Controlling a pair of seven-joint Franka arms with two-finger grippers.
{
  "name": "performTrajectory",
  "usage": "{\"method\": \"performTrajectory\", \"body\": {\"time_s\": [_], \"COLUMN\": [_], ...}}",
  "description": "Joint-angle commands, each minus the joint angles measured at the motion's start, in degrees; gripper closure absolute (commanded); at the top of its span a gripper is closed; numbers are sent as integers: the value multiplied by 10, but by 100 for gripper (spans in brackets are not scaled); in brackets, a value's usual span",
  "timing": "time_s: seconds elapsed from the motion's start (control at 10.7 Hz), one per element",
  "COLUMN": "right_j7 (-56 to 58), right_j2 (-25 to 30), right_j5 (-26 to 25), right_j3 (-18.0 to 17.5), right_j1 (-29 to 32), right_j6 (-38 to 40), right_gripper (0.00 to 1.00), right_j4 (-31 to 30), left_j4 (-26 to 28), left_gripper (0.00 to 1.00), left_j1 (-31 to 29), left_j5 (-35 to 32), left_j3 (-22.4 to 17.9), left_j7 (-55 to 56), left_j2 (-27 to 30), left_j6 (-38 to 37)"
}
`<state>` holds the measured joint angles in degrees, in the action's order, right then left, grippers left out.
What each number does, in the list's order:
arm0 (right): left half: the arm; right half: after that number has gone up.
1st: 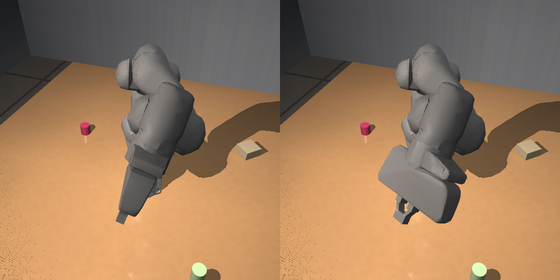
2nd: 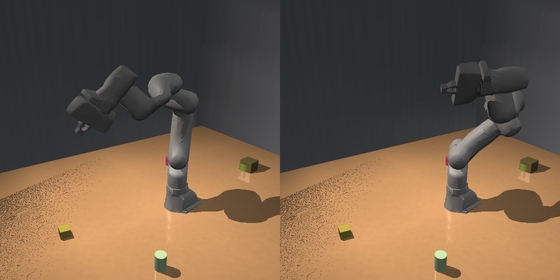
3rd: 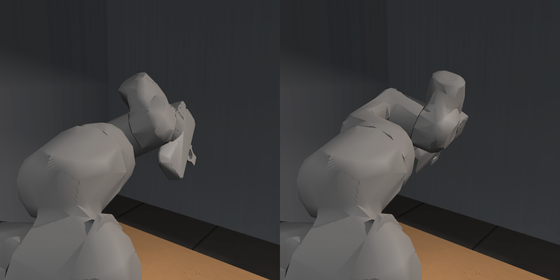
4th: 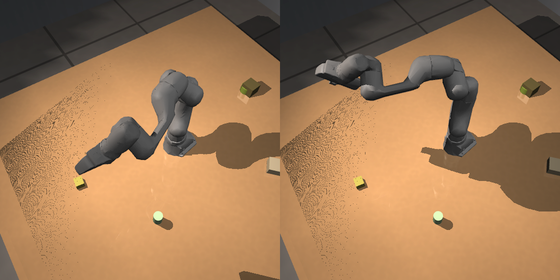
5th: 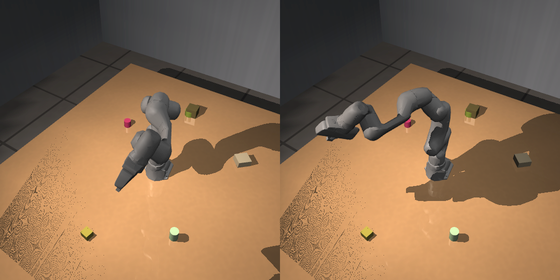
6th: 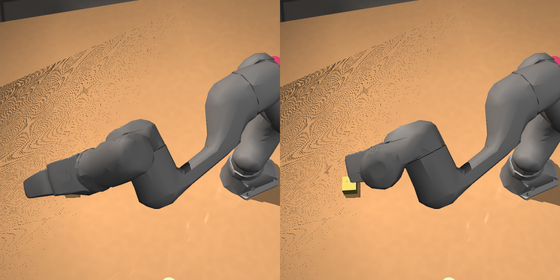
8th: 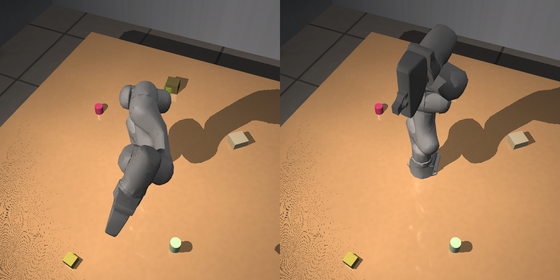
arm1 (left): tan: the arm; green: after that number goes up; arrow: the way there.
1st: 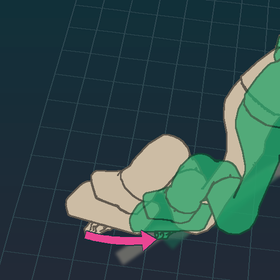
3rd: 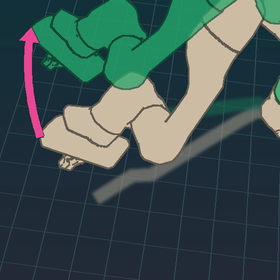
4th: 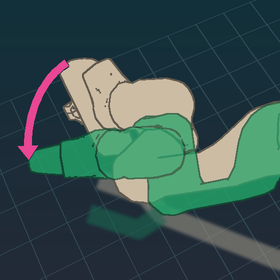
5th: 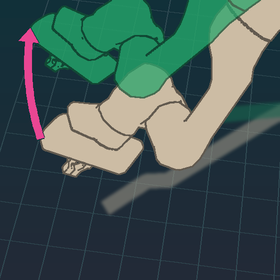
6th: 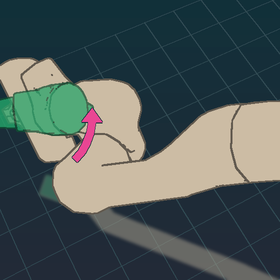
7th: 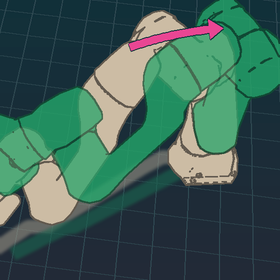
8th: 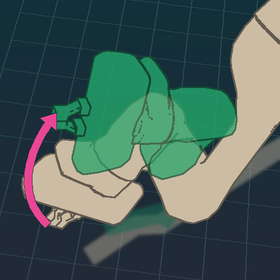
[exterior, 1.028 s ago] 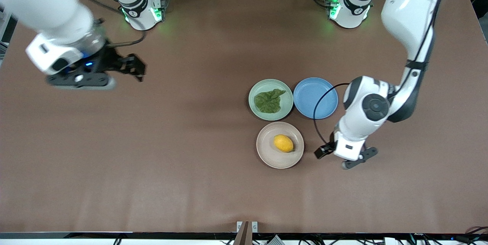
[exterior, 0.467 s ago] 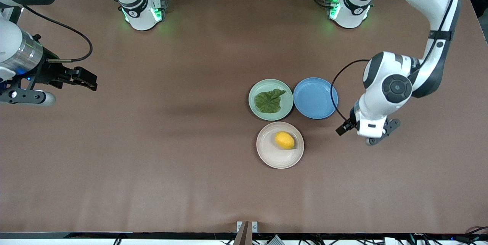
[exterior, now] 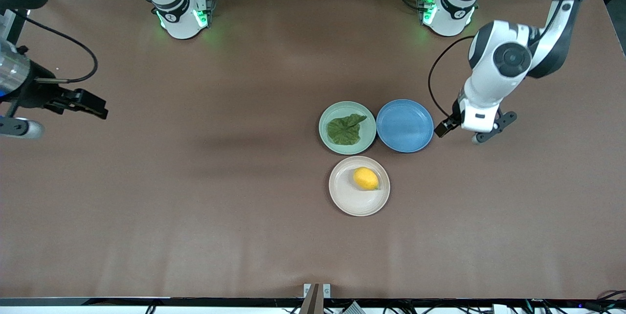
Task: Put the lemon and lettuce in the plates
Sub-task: 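Withdraw the right gripper while the left gripper releases the lemon on the cream plate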
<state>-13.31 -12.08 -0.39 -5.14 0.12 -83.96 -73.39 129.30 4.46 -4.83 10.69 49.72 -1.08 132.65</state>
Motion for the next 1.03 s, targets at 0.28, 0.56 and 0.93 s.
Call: {"method": "performTrajectory", "body": {"time_s": [0.28,0.56,0.93], "right_j7": [44,44,45], "right_j2": [96,105,137], "right_j5": [16,16,15], "right_j3": [20,65,107], "right_j1": [28,-8,-47], "right_j6": [-105,-125,-172], "right_gripper": [0,0,0], "right_j4": [-161,-182,-239], "left_j4": [-80,-163,-308], "left_gripper": [0,0,0], "left_j1": [-2,-3,-24], "left_j5": [16,16,46], "left_j3": [-32,-31,-32], "left_j7": [-130,-199,-287], "left_j2": [57,57,48], "left_j6": [-94,-153,-318]}}
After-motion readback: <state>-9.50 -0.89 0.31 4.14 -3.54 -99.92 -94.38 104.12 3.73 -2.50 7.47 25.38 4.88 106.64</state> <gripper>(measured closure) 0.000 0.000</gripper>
